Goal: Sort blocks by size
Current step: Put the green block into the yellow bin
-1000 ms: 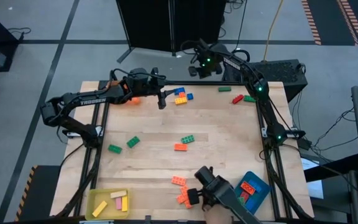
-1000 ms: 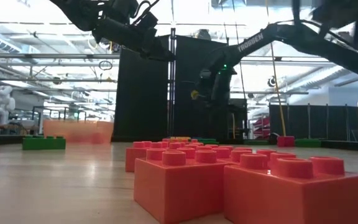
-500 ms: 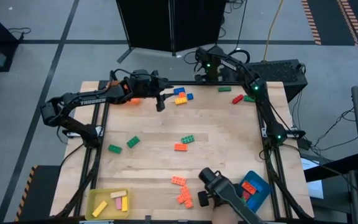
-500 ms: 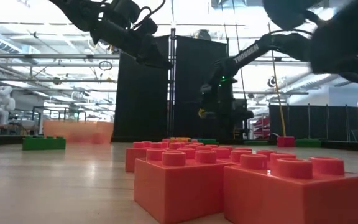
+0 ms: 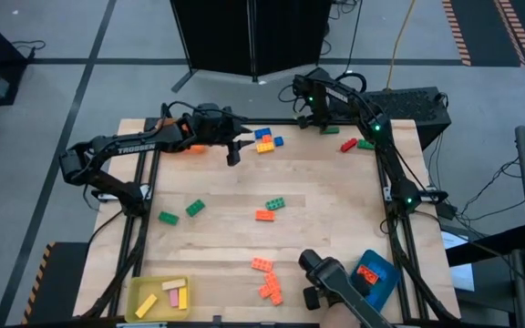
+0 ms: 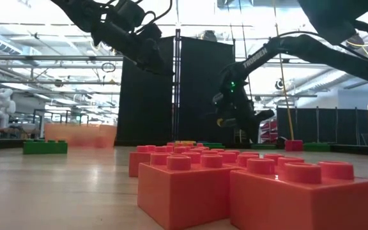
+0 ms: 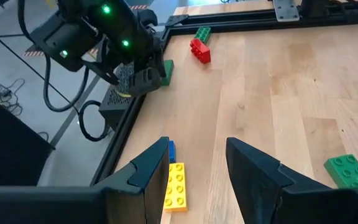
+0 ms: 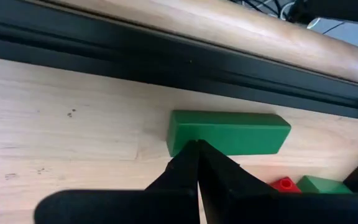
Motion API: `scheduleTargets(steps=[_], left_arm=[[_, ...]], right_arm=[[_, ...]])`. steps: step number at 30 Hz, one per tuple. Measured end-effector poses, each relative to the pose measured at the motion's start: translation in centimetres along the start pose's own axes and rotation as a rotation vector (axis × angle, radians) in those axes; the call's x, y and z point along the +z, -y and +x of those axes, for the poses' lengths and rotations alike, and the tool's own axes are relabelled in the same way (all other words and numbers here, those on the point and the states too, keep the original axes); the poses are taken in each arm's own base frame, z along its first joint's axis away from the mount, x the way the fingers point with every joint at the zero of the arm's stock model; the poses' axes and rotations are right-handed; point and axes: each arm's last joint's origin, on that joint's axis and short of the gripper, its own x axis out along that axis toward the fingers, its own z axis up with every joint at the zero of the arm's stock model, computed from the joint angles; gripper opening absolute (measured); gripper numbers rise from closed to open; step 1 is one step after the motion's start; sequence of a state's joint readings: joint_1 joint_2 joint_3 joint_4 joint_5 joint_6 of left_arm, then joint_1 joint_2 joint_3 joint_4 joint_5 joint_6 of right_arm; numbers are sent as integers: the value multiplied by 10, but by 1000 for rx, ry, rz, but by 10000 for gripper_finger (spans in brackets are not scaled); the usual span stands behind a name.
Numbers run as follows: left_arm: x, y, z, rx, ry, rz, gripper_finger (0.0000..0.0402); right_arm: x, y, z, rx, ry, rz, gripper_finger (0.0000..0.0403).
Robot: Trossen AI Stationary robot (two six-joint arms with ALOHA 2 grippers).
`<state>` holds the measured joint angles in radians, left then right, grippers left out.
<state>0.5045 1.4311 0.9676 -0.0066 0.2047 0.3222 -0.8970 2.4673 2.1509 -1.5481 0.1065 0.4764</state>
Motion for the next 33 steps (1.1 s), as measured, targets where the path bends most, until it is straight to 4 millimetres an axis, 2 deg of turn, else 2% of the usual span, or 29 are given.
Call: scheduleTargets(steps=[11, 17, 22, 33], left_arm=[[0, 0, 0, -1, -2, -2, 161], [1, 0, -1, 5, 10, 0, 161], [3, -1, -1, 11, 27, 4, 161], [3, -1, -1, 11, 28, 4, 161]], right_arm=[[1, 0, -1, 40, -1, -11, 0], [-5, -26, -4, 206, 6, -166, 0], [-13, -38, -6, 214, 0, -198, 0], [7, -50, -11, 370, 194, -148, 0]])
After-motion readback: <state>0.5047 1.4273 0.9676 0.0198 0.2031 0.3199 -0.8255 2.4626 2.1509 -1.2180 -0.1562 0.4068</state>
